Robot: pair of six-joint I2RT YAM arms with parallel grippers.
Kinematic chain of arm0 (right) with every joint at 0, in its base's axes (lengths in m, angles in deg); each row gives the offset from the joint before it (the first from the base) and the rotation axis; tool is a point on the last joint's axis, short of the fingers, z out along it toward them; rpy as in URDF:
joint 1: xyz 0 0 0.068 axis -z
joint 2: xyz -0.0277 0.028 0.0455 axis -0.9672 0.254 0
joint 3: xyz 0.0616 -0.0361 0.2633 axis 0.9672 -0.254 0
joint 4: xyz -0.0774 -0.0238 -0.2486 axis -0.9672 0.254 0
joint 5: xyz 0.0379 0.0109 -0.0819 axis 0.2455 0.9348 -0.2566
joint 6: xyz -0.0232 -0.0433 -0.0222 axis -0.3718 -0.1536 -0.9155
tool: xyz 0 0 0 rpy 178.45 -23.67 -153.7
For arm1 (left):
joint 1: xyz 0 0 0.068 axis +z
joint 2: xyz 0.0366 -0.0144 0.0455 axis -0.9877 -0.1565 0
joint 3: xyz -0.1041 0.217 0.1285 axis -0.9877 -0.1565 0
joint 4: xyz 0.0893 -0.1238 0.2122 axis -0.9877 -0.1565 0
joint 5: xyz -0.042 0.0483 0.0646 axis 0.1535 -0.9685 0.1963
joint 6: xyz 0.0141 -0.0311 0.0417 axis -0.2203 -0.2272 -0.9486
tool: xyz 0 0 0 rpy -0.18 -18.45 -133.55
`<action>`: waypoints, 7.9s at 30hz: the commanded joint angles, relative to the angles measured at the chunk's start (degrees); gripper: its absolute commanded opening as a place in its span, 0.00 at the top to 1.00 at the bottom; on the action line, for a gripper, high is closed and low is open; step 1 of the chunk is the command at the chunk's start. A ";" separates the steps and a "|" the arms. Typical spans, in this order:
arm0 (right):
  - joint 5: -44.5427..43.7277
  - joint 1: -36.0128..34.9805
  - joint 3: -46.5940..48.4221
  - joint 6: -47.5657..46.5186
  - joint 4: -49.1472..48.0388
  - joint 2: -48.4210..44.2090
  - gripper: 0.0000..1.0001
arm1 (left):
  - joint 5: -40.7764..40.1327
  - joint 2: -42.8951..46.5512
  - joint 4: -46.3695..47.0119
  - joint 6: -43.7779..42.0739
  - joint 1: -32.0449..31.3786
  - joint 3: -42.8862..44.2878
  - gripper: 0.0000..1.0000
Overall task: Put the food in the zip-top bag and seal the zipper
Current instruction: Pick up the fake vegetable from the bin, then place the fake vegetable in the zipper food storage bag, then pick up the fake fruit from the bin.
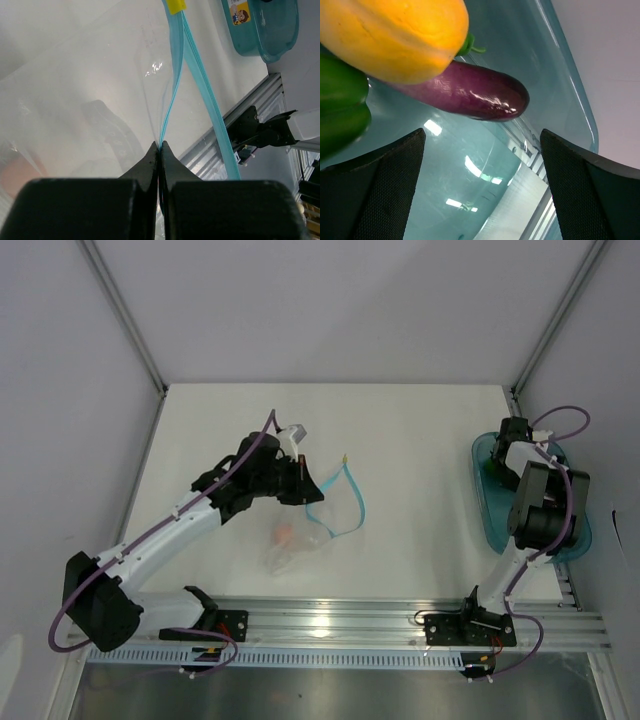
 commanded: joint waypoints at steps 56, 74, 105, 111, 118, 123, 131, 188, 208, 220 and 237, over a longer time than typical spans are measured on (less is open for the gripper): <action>11.54 -5.36 1.76 7.38 2.75 -5.86 0.04 | 5.41 -2.75 2.85 0.71 -0.51 0.43 0.99; 36.84 -4.40 11.26 12.06 -1.73 1.08 0.07 | 2.59 -5.04 -0.58 1.24 -1.92 3.60 0.99; 39.57 -1.41 7.75 9.42 0.02 -8.92 0.68 | 1.10 -5.13 -0.85 1.33 -3.50 5.44 1.00; 49.47 -6.93 6.52 9.68 4.86 -25.97 0.68 | 0.83 -4.08 1.09 1.94 -3.50 5.00 0.99; 65.23 -29.30 3.88 17.40 1.00 -38.64 0.66 | 1.63 -3.11 2.32 3.87 -3.85 5.79 0.99; 65.08 -44.19 3.00 20.14 -1.38 -39.26 0.66 | 1.01 -2.05 1.53 4.49 -4.03 6.58 1.00; 56.90 -58.18 0.36 21.55 -0.77 -37.67 0.65 | 0.66 -1.08 1.09 5.11 -4.03 7.46 0.99; 17.52 -12.94 2.12 27.28 -5.74 -29.08 0.01 | 2.77 0.67 3.20 4.76 -4.12 4.56 0.99; 7.14 -5.37 5.11 10.39 -24.75 1.52 0.01 | 2.50 -3.98 1.27 3.53 -4.12 6.67 0.99; 9.07 -3.08 8.80 9.33 -25.99 7.49 0.02 | 2.77 -6.88 1.27 3.35 -4.12 7.72 1.00; 11.88 -1.15 14.86 9.24 -20.98 11.54 0.13 | 3.03 -7.85 1.35 3.00 -4.12 8.08 0.99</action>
